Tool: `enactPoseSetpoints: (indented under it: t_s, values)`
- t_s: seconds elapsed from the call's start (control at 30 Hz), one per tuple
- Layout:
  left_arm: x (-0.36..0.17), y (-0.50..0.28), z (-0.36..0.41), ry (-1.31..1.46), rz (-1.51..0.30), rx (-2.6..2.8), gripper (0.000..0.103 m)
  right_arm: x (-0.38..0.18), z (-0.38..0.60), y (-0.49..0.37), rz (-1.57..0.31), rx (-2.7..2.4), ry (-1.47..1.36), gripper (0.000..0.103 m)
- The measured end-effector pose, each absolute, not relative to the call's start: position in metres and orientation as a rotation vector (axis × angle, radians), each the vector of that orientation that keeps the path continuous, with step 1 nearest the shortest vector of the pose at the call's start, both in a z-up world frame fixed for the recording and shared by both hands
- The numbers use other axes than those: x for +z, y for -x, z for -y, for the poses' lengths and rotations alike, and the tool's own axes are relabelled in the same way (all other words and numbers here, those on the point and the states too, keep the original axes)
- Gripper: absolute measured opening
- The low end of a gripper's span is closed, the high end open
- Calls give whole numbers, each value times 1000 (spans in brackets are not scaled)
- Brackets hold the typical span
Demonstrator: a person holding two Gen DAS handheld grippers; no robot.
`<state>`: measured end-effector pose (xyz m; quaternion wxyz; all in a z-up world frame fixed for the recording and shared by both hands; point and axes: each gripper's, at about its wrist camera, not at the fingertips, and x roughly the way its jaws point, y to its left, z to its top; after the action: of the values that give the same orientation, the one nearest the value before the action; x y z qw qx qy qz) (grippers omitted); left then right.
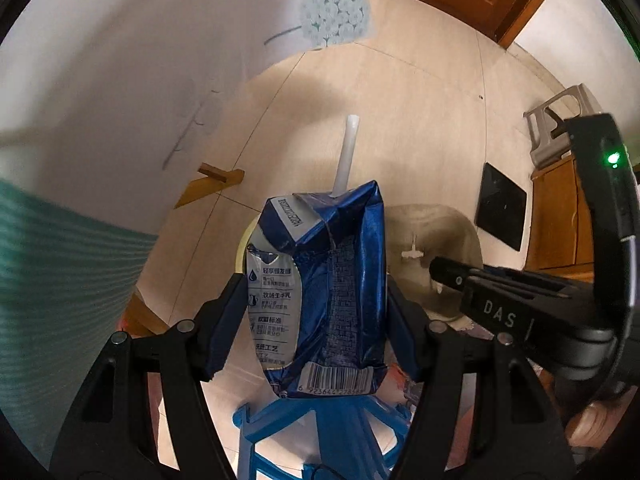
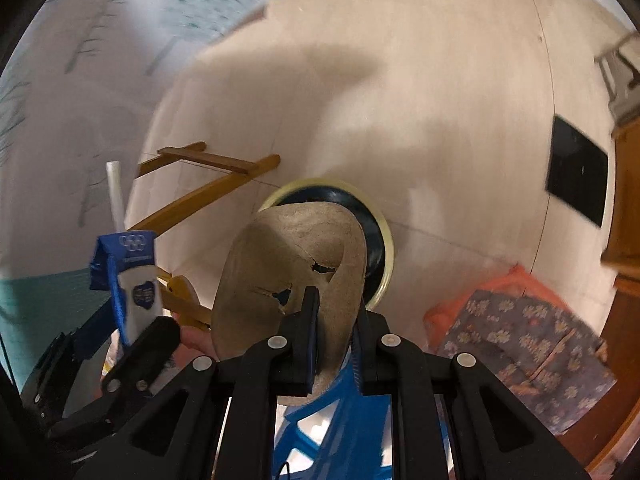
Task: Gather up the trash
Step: 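Open the right gripper over the bin while the left gripper releases the carton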
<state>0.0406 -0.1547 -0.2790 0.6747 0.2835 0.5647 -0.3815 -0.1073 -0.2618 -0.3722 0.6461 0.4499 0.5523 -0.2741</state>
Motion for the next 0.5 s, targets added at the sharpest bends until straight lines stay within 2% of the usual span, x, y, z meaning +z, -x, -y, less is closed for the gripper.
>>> enactPoseSetpoints:
  t_s: [0.4, 0.47, 0.5]
  values:
    - [-316, -58, 168, -700, -1286, -828, 64, -412, 268, 79, -1228, -577, -1138, 14]
    - [-319, -58, 167, -705, -1284, -820, 65, -415, 266, 77, -1220, -572, -1162, 16]
    - [-321, -58, 166, -707, -1278, -811, 65, -415, 266, 77, -1215, -575, -1174, 21]
